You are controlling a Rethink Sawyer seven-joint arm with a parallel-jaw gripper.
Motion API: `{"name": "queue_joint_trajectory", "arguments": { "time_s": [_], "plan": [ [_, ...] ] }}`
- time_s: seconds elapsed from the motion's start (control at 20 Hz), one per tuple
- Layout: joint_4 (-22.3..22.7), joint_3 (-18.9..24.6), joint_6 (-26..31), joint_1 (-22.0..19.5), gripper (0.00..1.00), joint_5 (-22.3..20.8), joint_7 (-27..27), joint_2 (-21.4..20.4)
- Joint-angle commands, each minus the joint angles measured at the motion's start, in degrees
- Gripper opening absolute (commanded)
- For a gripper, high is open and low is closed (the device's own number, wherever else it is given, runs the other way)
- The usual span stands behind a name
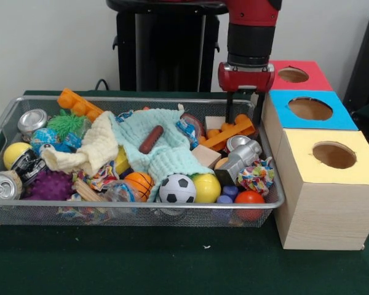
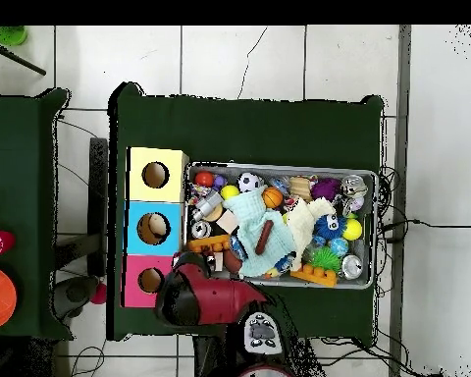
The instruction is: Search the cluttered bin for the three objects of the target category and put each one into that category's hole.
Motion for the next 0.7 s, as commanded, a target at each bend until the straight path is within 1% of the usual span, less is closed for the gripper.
{"name": "queue_joint_trajectory", "arguments": {
  "time_s": [0.05,0.25,0.35,0.55,0.7],
  "plan": [
    [-9.4,6.1,0.7,-3.1,1.00,7.9,14.0,7.0],
    [-9.1,7.9,0.9,-5.0,1.00,7.8,13.0,6.3],
    [-8.6,7.6,1.7,-4.9,1.00,8.4,12.9,5.2],
    [-8.8,6.7,6.7,-3.8,1.00,10.1,11.6,1.4],
    [-10.2,6.0,7.2,-3.0,1.00,10.9,10.8,0.9]
  ]
}}
